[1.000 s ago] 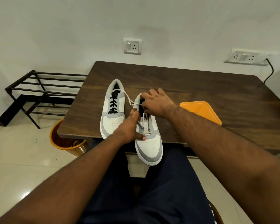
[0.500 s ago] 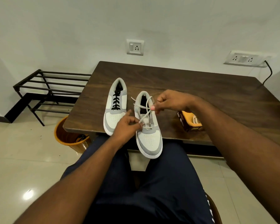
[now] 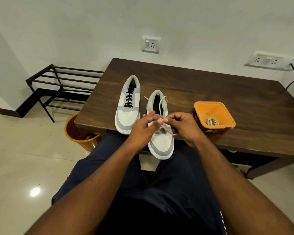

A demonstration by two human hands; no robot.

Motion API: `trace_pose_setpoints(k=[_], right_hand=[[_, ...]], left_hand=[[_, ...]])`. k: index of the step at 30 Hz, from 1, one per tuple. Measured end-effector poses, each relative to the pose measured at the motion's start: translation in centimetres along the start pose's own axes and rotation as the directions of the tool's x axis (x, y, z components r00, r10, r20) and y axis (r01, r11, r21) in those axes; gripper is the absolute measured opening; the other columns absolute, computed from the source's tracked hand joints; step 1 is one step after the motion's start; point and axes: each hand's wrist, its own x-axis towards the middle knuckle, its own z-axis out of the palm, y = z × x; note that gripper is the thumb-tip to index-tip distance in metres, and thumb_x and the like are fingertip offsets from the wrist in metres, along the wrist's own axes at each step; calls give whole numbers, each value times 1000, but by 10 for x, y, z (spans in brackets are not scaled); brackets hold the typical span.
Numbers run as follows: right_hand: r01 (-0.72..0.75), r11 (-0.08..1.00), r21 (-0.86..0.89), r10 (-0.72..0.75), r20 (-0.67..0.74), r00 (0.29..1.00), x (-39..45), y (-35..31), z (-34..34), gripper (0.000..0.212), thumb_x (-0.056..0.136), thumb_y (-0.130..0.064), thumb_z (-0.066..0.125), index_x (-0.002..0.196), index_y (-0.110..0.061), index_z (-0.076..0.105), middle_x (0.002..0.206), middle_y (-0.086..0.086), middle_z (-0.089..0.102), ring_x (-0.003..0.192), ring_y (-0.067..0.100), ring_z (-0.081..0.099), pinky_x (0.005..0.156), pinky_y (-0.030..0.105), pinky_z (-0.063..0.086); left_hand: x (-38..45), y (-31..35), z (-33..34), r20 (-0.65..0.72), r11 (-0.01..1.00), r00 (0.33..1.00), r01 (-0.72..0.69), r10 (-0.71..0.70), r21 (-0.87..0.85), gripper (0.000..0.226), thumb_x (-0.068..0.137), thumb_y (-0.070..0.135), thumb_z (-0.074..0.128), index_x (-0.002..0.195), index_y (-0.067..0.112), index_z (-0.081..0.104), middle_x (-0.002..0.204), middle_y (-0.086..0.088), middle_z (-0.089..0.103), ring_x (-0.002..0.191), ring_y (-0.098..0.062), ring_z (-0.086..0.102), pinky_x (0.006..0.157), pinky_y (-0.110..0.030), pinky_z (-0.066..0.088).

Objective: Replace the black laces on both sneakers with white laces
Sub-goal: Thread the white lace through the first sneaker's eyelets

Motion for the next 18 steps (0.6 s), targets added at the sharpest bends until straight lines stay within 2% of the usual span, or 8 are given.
trace_pose_setpoints(k=[4, 7, 9, 13, 14, 15, 17, 18], right_hand=[[-15, 1000, 4, 15, -44, 999, 2, 2, -6, 7, 85, -9, 70, 84, -2, 70, 56, -5, 59, 49, 4, 46, 50, 17, 41], [-44, 999, -33, 41, -71, 997, -1, 10, -28, 8, 85, -14, 71, 79, -9, 73, 58, -1, 57, 54, 9, 44, 52, 20, 40], [-27, 998, -50, 23, -78, 997, -1, 14, -33, 6, 85, -12, 71, 79, -10, 72, 58, -3, 58, 53, 8, 44, 53, 19, 40], [-22, 999, -33, 21, -31, 999, 8, 20, -10, 7, 85, -10, 71, 88, -3, 72, 62, -3, 65, 50, 4, 47, 52, 20, 41], [-16, 1000, -14, 15, -30, 999, 11, 21, -4, 7, 85, -9, 71, 88, -3, 73, 64, -1, 66, 52, 5, 48, 52, 21, 41], [-15, 1000, 4, 15, -38, 999, 13, 23, -2, 6, 85, -10, 71, 87, -5, 73, 66, 1, 66, 54, 7, 49, 53, 23, 40], [-29, 999, 18, 29, -43, 999, 15, 27, -1, 6, 84, -11, 72, 86, -6, 75, 68, 5, 67, 58, 14, 50, 55, 27, 40], [-48, 999, 23, 49, -37, 998, 16, 30, -2, 6, 84, -10, 72, 86, -5, 75, 69, 6, 68, 59, 14, 51, 56, 26, 41]], left_hand=[[-1, -4, -8, -267, 996, 960, -65, 78, 58, 11, 90, 11, 67, 84, 18, 74, 83, 1, 75, 83, -13, 71, 80, -31, 55], [0, -18, -32, -578, 999, 815, -49, 44, 6, 10, 95, 12, 62, 91, 10, 70, 85, -2, 72, 81, -12, 69, 80, -32, 55], [2, -19, -37, -638, 1000, 770, -22, 10, -11, 12, 94, 11, 61, 104, 15, 67, 100, -1, 69, 91, -6, 65, 91, -37, 54], [8, -13, -8, -240, 926, 964, -16, 114, 378, 42, 94, 21, 62, 132, 34, 51, 138, 10, 52, 132, -7, 44, 119, -40, 18], [11, -11, 0, -131, 899, 988, -15, 80, 438, 37, 94, 28, 62, 130, 33, 55, 133, 10, 58, 129, -7, 47, 120, -42, 12], [14, -11, 6, -58, 913, 998, 14, 11, 407, 31, 94, 32, 63, 124, 29, 62, 120, 7, 67, 116, -6, 58, 119, -42, 21], [16, -11, 9, -5, 977, 997, 74, -74, 200, 21, 91, 24, 68, 110, 14, 70, 85, -7, 74, 76, -7, 68, 86, -31, 55], [17, -14, 8, -32, 986, 997, 81, -77, 146, 17, 90, 18, 70, 103, 7, 72, 75, -12, 71, 62, -6, 65, 68, -22, 55]])
